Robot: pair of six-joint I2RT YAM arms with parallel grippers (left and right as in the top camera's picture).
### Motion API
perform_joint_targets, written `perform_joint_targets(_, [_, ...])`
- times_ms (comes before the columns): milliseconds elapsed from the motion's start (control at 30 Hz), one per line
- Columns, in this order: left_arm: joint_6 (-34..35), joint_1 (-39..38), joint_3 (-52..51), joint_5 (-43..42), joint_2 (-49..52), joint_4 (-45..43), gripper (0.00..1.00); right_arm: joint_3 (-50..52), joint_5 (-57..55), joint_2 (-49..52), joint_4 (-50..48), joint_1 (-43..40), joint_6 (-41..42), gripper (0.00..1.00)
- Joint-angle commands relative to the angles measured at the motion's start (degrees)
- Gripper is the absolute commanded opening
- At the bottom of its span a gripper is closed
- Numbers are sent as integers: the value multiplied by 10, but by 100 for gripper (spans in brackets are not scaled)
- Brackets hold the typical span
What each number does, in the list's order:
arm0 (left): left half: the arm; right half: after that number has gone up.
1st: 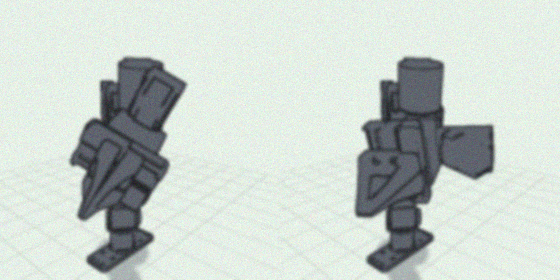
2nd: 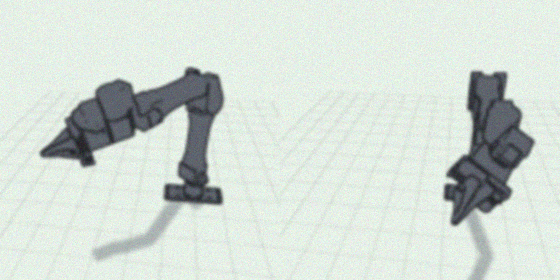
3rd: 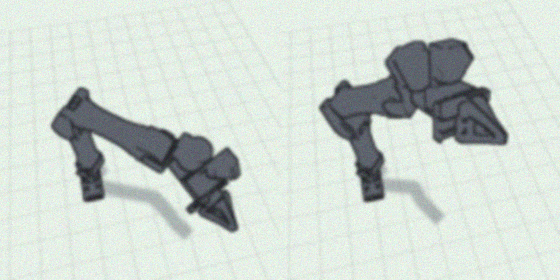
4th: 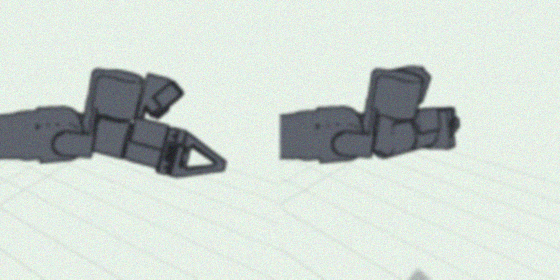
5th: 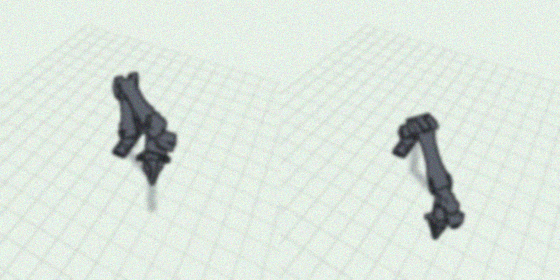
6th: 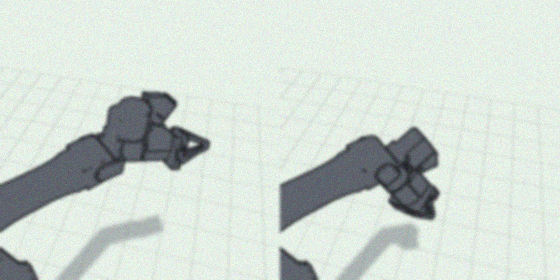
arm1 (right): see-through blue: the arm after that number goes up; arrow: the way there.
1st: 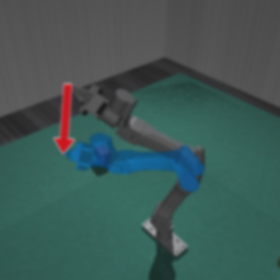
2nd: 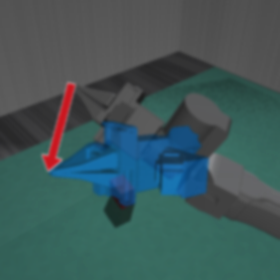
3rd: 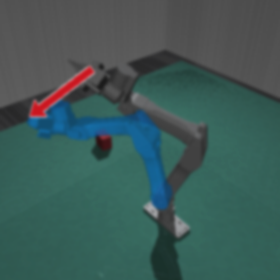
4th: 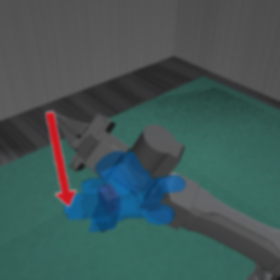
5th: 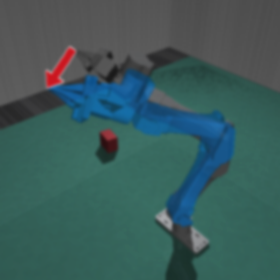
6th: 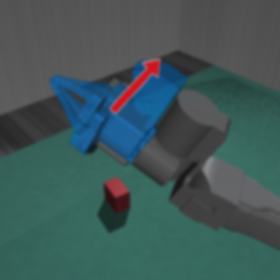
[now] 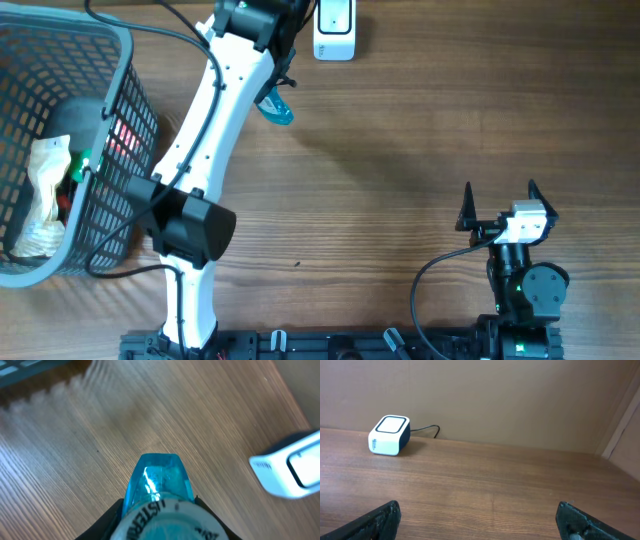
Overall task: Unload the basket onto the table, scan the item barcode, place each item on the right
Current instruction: 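Lift the blue bottle out and carry it toward the scanner, then set the blue bottle on the table and return the left gripper to the basket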
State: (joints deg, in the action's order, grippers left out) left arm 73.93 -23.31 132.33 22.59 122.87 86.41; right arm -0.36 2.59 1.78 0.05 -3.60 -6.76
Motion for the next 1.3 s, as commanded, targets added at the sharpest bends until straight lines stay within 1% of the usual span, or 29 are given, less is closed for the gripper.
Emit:
perform_joint_targets(0, [85,-10,7,55,25,5,36,0,9,0,-1,-2,-6,100])
perform_joint_targets(100, [125,-17,6,69,51,8,35,0,9,0,-1,-2,-6,100])
perform_joint_targets(267, [141,-29,6,106,95,4,35,0,9,0,-1,-2,-6,100])
perform_joint_targets(433, [185,-28,6,128,119,2,36,0,9,0,-1,-2,-6,100])
perform_joint_targets(467, [185,-28,6,132,119,-2,36,0,9,0,-1,-2,-6,100])
perform_joint_targets(567, [188,-28,6,135,119,-11,43,0,9,0,-1,-2,-6,100])
perform_joint_targets(800, [196,-28,6,131,120,-9,47,0,9,0,-1,-2,-6,100])
perform_joint_targets(867, [196,-28,6,133,120,-4,54,0,9,0,-1,-2,-6,100])
perform_joint_targets(900, [195,-28,6,135,120,-3,60,0,9,0,-1,-2,-6,100])
perform_joint_targets(933, [195,-28,6,135,120,1,71,0,9,0,-1,-2,-6,100])
perform_joint_targets(967, [195,-28,6,134,120,11,75,0,9,0,-1,-2,-6,100])
perform_joint_targets(1033, [196,-28,7,135,118,35,91,0,9,0,-1,-2,-6,100])
perform_joint_targets(1067, [196,-28,7,135,116,39,97,0,9,0,-1,-2,-6,100])
perform_joint_targets(1100, [195,-28,7,135,112,41,100,0,9,0,-1,-2,-6,100])
perform_joint_targets(1200, [175,-30,7,126,80,40,100,0,9,0,-1,-2,-6,100])
perform_joint_targets(1267, [139,-30,7,127,52,27,100,0,9,0,-1,-2,-6,100])
